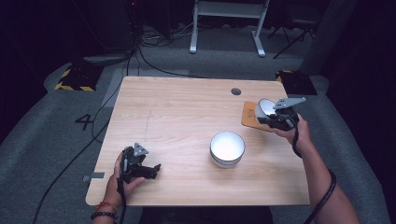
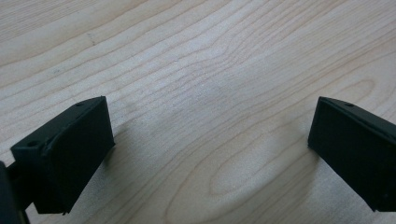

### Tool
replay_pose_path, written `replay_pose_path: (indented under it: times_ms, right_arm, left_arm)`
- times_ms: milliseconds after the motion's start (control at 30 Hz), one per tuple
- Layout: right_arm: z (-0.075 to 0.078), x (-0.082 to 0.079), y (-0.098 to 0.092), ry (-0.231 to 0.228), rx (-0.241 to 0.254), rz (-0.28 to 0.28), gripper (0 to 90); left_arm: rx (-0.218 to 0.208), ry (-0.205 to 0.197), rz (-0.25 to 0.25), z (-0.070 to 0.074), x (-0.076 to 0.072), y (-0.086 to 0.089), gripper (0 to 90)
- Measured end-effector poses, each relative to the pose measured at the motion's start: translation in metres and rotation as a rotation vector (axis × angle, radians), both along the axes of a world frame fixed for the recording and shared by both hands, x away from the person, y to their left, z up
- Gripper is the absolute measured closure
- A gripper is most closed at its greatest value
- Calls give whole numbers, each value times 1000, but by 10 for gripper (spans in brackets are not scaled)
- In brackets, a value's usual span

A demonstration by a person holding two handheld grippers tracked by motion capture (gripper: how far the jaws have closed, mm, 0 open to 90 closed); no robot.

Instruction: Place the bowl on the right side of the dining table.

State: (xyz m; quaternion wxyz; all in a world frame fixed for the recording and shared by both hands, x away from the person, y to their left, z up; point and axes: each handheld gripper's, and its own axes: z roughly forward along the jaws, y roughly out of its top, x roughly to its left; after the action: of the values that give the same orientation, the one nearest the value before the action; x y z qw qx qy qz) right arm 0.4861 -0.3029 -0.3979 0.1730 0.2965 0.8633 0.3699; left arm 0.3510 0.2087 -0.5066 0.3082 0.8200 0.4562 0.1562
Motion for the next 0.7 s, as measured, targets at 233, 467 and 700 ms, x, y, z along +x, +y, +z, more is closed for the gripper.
replay_pose_path:
  times_ms: [233, 467, 700]
  right_arm:
    - [-7, 11, 1, 3, -27, -23, 820]
    - [-12, 22, 5, 9, -84, -38, 820]
    - [-19, 36, 6, 26, -98, -60, 820]
  left_arm:
    - [-1, -1, 1, 0, 0, 0, 2]
    - [0, 0, 1, 0, 0, 0, 1]
    - [1, -1, 0, 0, 0, 0, 2]
